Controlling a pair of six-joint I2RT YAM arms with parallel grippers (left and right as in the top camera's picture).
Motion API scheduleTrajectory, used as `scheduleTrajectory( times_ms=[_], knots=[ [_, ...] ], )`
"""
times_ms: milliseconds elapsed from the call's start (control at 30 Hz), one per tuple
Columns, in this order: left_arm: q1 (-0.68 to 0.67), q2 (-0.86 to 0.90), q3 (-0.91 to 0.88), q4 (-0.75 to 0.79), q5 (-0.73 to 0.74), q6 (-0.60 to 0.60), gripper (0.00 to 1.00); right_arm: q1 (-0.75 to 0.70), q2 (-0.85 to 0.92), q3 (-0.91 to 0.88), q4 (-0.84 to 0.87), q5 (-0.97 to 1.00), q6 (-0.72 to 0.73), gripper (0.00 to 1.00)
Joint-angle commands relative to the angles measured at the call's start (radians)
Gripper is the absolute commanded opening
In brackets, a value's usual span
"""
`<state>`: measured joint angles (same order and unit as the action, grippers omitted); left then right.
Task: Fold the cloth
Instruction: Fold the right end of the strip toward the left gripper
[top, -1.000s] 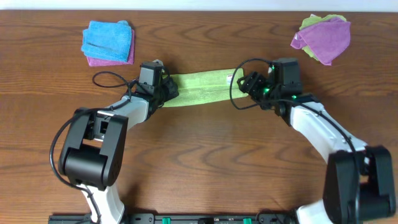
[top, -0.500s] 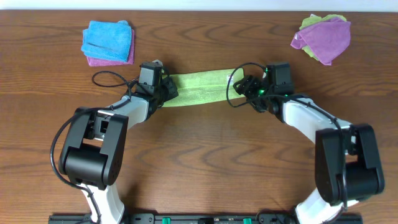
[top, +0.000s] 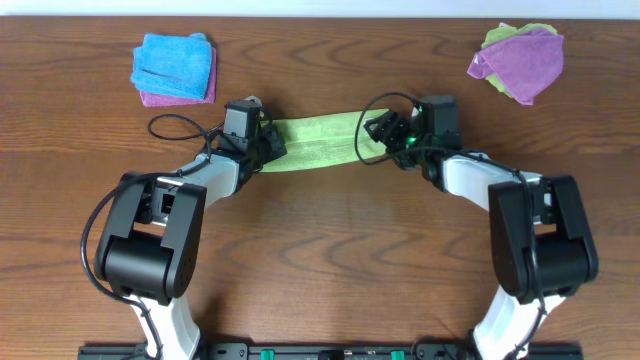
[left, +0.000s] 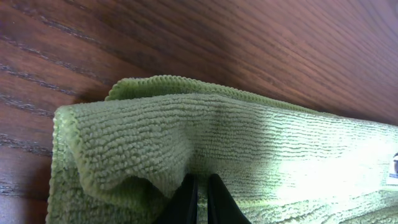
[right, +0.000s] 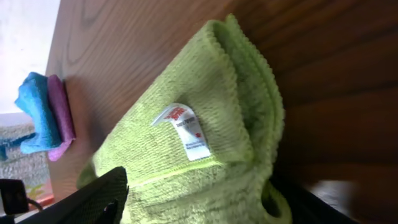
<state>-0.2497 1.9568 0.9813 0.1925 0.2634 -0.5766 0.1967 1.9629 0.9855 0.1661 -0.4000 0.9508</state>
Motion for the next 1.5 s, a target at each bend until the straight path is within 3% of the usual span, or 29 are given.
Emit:
scheduleTrajectory(
  times_ms=[0, 133, 167, 233, 433, 733, 1467],
  knots=[
    [0.0, 0.037, -0.002, -0.009, 0.012, 0.001, 0.09, 0.026, 0.057, -0.019, -0.023, 0.036, -0.008, 0.62],
    [0.0, 0.037, -0.002, -0.009, 0.019, 0.001, 0.09, 0.027, 0.057, -0.019, -0.023, 0.087, -0.035, 0.26],
    [0.0, 0.037, -0.002, -0.01, 0.02, 0.001, 0.09, 0.027, 0.057, -0.019, -0.021, 0.095, -0.048, 0.1],
    [0.0, 0.037, -0.002, -0.011, 0.027, 0.001, 0.09, 0.027, 0.057, -0.019, -0.011, 0.109, -0.079, 0.01],
    [0.0, 0.037, -0.002, -0.029, 0.05, 0.021, 0.06, 0.027, 0.055, -0.016, 0.09, 0.082, -0.259, 0.01],
    [0.0, 0.037, -0.002, -0.064, 0.052, 0.031, 0.06, 0.07, -0.061, -0.002, 0.049, 0.027, -0.407, 0.01],
    [0.006, 0.037, 0.026, -0.065, 0.052, 0.054, 0.06, 0.322, -0.133, 0.057, 0.039, 0.037, -0.433, 0.01]
  ],
)
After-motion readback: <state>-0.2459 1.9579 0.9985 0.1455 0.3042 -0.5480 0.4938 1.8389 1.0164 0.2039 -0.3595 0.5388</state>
